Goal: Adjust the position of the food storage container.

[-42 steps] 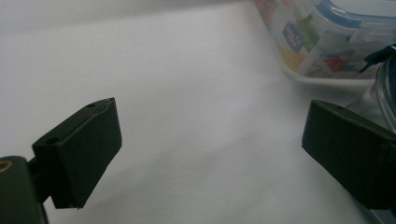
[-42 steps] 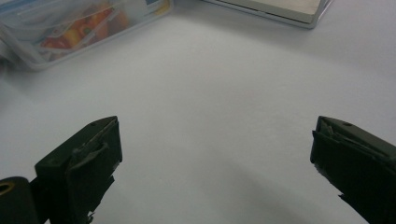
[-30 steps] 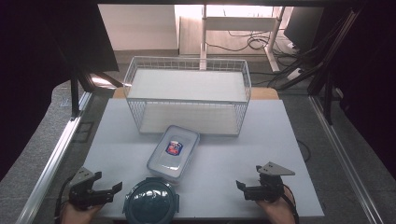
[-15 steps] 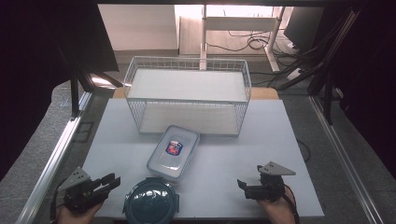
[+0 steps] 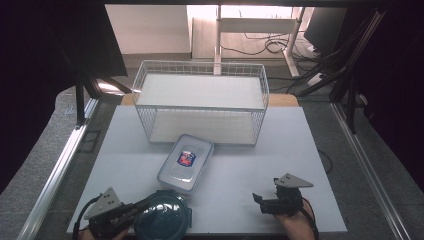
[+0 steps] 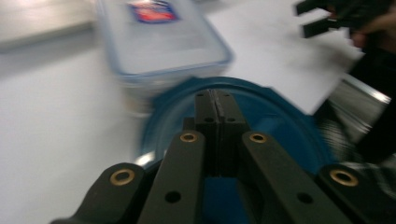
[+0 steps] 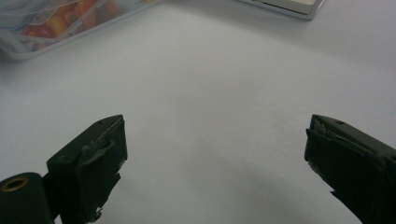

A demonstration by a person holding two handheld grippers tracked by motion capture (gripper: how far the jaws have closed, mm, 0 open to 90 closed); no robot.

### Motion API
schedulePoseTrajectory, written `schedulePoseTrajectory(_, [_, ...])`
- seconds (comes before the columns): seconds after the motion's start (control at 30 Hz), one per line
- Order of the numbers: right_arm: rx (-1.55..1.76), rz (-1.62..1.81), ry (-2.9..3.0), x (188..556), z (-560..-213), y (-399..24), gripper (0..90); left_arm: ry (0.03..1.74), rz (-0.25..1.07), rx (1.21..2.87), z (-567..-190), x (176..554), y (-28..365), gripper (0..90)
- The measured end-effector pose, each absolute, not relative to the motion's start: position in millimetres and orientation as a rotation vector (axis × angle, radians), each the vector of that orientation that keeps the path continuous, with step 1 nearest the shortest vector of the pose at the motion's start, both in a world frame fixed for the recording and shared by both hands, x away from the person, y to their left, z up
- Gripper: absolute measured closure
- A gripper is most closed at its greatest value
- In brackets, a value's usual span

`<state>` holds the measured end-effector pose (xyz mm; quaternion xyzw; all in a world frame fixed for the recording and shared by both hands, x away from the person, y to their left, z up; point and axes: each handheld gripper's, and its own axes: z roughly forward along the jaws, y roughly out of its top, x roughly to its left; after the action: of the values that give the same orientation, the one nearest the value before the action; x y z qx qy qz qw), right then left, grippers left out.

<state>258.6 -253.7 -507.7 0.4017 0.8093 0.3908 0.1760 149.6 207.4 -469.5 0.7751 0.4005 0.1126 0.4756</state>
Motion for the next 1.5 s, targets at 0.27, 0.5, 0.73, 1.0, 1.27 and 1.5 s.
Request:
schedulePoseTrajectory(0.27, [1.14, 1.093, 2.311, 259.2, -509.9, -250.9, 5.9, 0.88, 0.193, 1.976, -475.6, 131.4, 160.8, 90.0])
schedulePoseTrajectory(0.5, [1.145, 1.071, 2.318, 259.4, -510.8, -250.3, 6.2, 0.846, 0.157, 2.033, -487.2, 115.8, 127.9, 90.0])
schedulePoseTrajectory(0.73, [1.147, 1.052, 2.332, 259.9, -512.2, -249.5, 6.3, 0.888, 0.139, 2.072, -496.3, 111.3, 116.1, 90.0])
schedulePoseTrajectory(1.0, [1.154, 1.031, 2.335, 260.1, -513.1, -249.5, 6.6, 0.884, 0.158, 2.092, -495.5, 111.3, 116.5, 90.0])
schedulePoseTrajectory(1.27, [1.161, 1.025, 2.336, 260.2, -513.4, -249.9, 6.7, 0.895, 0.149, 2.093, -495.0, 115.5, 127.0, 90.0])
schedulePoseTrajectory(1.5, [1.162, 1.015, 2.339, 260.2, -513.9, -249.6, 6.7, 0.896, 0.127, 2.095, -495.0, 119.8, 141.5, 90.0])
